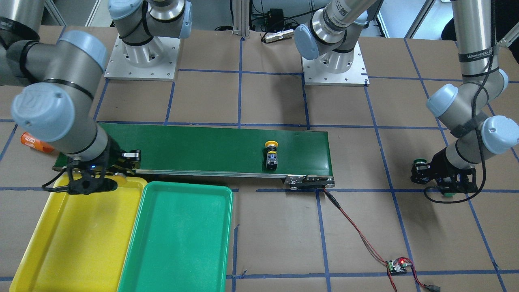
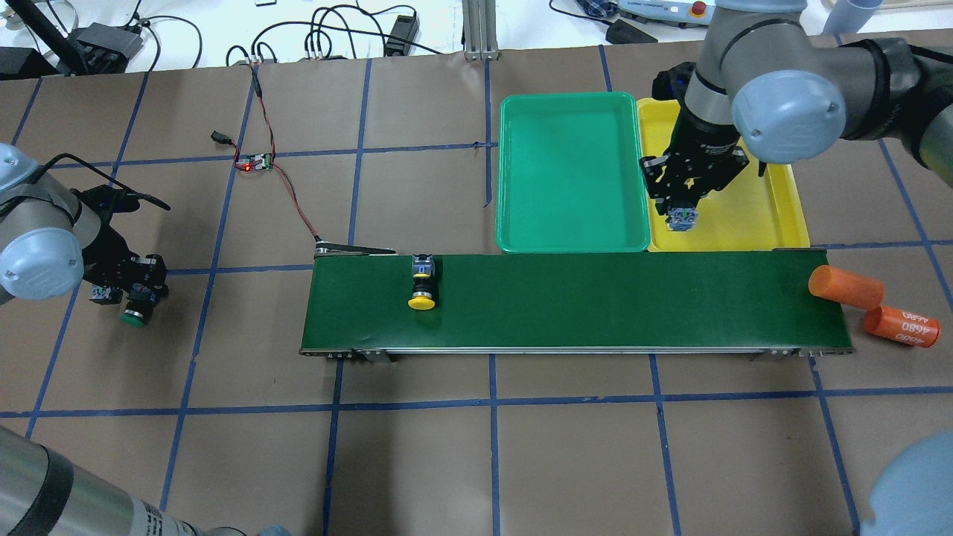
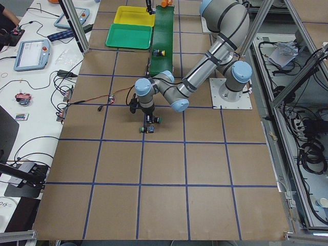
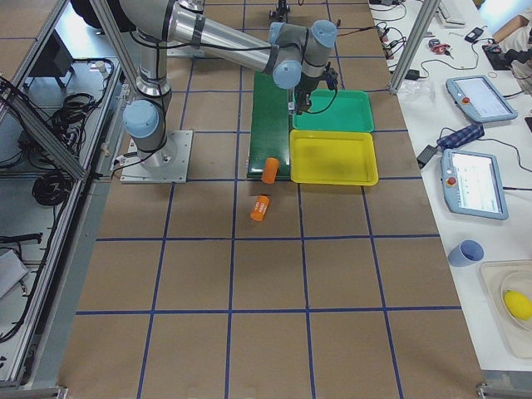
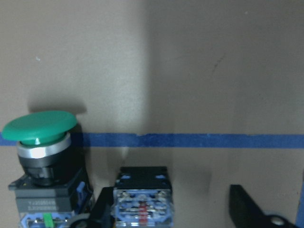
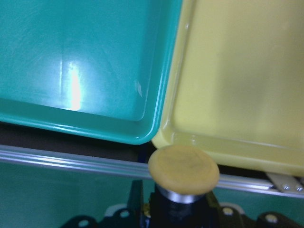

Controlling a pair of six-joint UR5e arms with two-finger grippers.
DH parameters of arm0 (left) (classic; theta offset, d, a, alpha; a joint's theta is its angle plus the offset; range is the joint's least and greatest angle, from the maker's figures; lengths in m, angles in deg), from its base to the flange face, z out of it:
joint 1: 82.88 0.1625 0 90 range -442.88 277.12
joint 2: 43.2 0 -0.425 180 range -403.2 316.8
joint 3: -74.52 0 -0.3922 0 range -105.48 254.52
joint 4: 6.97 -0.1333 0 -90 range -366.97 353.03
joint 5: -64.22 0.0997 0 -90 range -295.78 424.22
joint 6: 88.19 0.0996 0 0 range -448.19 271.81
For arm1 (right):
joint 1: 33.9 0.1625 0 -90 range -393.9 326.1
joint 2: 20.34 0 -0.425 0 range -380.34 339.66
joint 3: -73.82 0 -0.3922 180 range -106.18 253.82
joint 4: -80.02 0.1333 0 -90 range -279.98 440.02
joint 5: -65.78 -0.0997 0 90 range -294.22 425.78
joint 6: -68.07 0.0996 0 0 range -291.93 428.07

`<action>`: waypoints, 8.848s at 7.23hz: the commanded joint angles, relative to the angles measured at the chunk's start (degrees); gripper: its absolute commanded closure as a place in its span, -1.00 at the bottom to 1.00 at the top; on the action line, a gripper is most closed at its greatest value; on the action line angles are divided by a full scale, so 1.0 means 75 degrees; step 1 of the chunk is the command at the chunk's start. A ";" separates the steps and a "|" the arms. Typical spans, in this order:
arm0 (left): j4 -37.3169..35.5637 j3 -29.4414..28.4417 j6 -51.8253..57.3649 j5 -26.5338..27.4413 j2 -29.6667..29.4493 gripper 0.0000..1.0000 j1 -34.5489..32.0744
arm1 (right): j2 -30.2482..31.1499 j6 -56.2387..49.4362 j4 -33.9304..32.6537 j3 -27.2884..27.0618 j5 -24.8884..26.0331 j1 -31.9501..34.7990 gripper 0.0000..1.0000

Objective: Sort buttons by color to trays
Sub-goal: 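Carry yellow button into yellow tray with right gripper while left gripper returns, then grasp a green-capped button with the left gripper while the right gripper rises, then set green button on belt with left gripper while right gripper returns, then grasp the last green-capped button with the left gripper, then carry the green button onto the belt's near end, open left gripper, then grasp the yellow button on the belt with the right gripper while the left gripper withdraws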

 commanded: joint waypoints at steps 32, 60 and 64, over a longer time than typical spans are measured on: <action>0.0035 -0.0596 0.0326 -0.0227 -0.0009 -1.00 0.0673 | 0.1141 -0.0101 0.0636 -0.1503 -0.0747 -0.0842 -1.00; 0.1920 0.0248 -0.3716 -0.1574 0.1665 -0.14 -0.3850 | 0.0649 0.0860 0.0425 -0.1538 -0.1204 -0.0339 -1.00; 0.1978 0.0004 -0.4278 -0.1340 0.2236 -1.00 -0.4483 | 0.0461 0.1070 0.0437 -0.1538 -0.0641 -0.0339 -1.00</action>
